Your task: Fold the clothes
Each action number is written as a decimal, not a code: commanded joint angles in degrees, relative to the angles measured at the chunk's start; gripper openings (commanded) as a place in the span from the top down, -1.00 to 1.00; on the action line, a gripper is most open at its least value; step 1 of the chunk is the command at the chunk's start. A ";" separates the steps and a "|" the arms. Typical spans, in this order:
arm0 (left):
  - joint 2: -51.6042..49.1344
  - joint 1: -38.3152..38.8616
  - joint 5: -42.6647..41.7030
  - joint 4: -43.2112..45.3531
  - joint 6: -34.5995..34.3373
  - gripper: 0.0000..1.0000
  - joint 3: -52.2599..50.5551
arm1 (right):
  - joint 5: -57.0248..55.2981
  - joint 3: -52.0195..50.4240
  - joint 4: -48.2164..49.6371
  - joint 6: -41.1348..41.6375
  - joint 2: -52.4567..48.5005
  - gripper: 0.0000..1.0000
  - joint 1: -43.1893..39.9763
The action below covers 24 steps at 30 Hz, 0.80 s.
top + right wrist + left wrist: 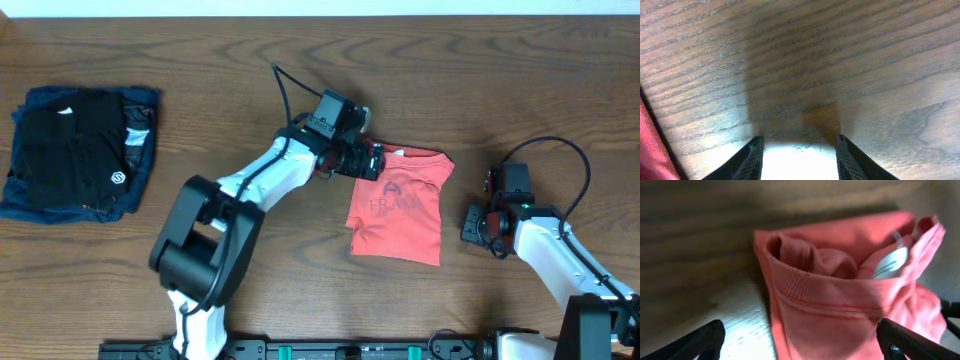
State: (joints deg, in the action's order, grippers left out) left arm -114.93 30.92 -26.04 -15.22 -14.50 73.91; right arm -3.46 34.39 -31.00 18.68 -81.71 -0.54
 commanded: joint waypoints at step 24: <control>15.43 -12.76 17.16 -3.87 0.28 0.88 0.22 | -0.63 -0.09 -1.33 -1.18 -0.35 0.07 -0.26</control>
State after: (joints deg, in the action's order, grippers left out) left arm -108.07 22.61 -20.97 -17.93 -14.35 73.78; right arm -3.49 34.39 -31.99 18.59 -81.71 -0.54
